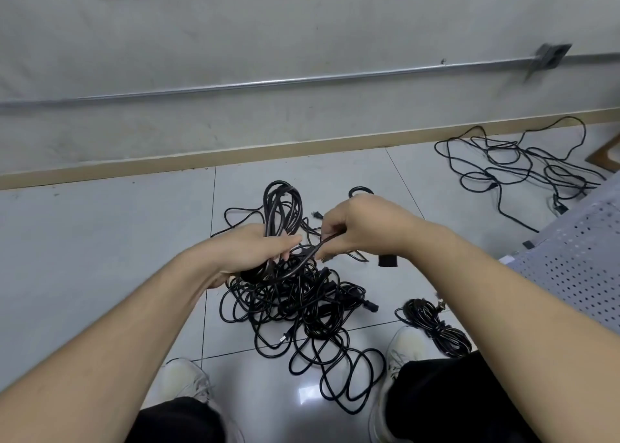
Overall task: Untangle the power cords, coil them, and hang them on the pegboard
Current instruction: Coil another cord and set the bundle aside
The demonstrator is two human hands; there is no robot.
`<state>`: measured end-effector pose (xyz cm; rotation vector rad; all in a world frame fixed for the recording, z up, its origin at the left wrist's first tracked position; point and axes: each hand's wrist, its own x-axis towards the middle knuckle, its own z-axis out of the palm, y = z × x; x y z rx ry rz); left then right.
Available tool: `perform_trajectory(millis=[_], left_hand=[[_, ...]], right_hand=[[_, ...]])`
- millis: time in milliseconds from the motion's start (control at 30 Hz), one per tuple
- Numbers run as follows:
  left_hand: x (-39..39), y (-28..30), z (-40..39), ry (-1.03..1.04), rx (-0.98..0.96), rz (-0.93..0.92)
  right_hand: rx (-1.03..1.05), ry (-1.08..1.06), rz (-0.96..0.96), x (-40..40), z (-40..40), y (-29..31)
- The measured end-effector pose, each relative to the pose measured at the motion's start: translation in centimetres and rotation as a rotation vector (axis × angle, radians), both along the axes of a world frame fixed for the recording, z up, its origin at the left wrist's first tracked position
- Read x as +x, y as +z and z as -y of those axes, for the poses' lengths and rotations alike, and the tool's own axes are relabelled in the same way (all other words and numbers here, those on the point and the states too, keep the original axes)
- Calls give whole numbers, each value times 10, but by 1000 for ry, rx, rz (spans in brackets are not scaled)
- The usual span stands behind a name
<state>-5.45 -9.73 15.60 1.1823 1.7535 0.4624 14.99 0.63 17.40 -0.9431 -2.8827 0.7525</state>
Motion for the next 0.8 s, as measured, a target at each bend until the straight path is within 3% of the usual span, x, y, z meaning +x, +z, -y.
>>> perform_trajectory(millis=[133,300,367,533,700,800], left_hand=[[4,5,4,-59,-18,-71],[19,17,11,-225,-7,162],[19,14,13,-300,-1,131],[9,10,12,-100,-22,161],[3,9,11,-38,-10,294],[0,9,11,-41,-61,194]], right_hand=[[23,-16,-85,3,-5,3],[70,-84,-11,5,-7,3],[52,-56,13,4,-6,1],[-157,23,57,9,-8,-8],[89,-20,8,3,-14,-15],[200,25,-40,5,-16,-13]])
